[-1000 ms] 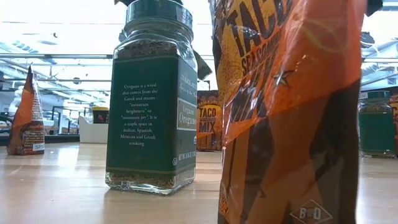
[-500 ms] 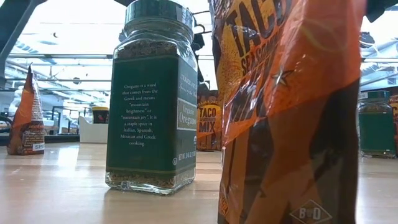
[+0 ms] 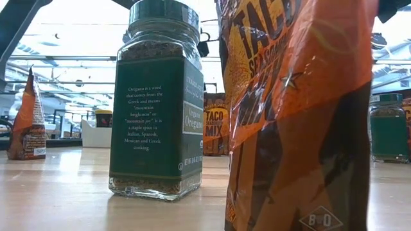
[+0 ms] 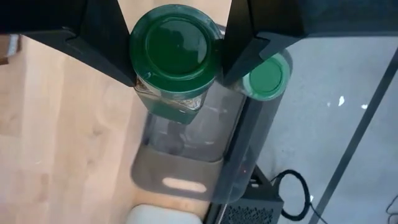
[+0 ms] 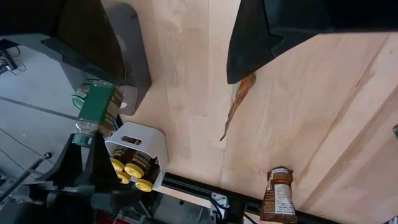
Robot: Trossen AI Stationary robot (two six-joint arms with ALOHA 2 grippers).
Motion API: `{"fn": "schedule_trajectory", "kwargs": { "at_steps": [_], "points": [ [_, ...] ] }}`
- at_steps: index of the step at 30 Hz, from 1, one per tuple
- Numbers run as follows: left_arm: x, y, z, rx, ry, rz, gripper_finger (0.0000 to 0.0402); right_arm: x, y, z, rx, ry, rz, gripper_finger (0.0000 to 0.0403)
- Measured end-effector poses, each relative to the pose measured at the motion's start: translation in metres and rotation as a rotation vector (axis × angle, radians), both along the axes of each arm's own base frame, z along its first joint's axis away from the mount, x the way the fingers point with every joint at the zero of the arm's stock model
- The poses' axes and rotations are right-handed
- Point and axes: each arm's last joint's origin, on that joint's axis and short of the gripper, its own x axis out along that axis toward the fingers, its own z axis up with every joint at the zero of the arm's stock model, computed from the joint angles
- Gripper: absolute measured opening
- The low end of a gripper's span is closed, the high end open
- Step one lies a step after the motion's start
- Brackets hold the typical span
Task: Sort spices by type
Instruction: Put the top left green seasoning bottle into the black bin, then put the top green seasoning bottle into the black bin
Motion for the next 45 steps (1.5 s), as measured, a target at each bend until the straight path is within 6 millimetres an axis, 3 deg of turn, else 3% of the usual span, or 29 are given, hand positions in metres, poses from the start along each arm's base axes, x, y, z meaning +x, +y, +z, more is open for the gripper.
{"fn": "schedule_trajectory", "kwargs": {
  "at_steps": [19,32,39,45],
  "points": [
    [0.007,0.018,-0.044,-0.058,0.11,0.008,0.0211,0.0,0.0,0.0,0.02,-0.001,-0.008,0.0263],
    [0.007,0.018,-0.047,-0.071,0.129,0.005,0.0211,0.0,0.0,0.0,0.037,-0.003,-0.015,0.0263],
    [0.007,0.018,-0.048,-0.061,0.137,0.02,0.0272,0.0,0.0,-0.001,0.044,-0.004,-0.018,0.0263],
    [0.007,0.018,-0.048,-0.059,0.14,0.021,0.0285,0.0,0.0,-0.001,0.048,-0.005,-0.02,0.0263]
  ]
}}
